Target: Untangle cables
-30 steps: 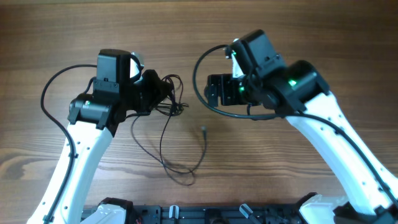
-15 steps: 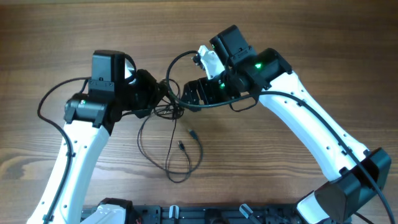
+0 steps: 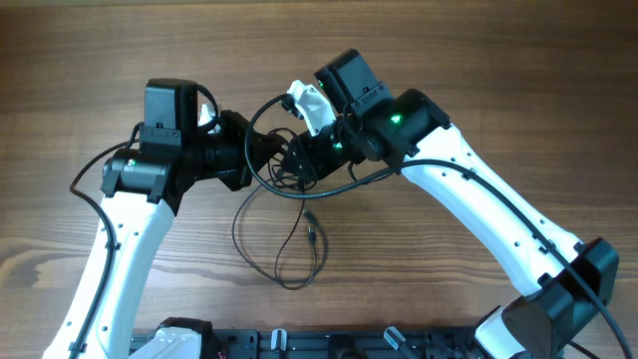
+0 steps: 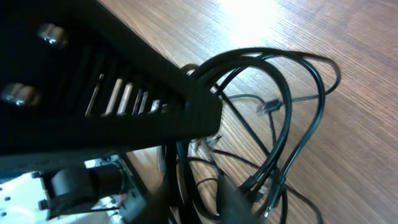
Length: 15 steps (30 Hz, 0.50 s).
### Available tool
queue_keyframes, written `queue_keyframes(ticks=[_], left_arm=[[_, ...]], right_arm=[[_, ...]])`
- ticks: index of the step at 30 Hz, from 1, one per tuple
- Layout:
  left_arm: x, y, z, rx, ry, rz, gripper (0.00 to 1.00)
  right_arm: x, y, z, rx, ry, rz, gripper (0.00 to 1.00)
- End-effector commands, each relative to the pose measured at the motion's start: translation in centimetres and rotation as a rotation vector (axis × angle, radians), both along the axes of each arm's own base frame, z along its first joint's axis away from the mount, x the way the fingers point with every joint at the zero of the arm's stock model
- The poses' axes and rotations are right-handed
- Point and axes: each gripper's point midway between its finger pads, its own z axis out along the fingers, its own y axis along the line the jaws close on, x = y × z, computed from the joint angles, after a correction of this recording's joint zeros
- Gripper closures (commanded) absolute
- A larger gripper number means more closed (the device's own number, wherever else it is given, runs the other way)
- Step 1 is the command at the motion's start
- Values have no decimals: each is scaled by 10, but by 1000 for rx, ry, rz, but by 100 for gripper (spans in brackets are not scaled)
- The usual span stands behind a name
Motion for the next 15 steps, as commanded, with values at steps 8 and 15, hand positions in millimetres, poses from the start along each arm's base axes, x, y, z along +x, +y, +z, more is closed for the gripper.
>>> queue_keyframes(ticks=[8,15], left_arm=[[-4,93,-52,500,121,314,92],[-14,87,-57,537,104,170,45]], right_arm=[[12,-13,53,48,-65,-201,96],[10,-31,153,277,-265,-327,96]])
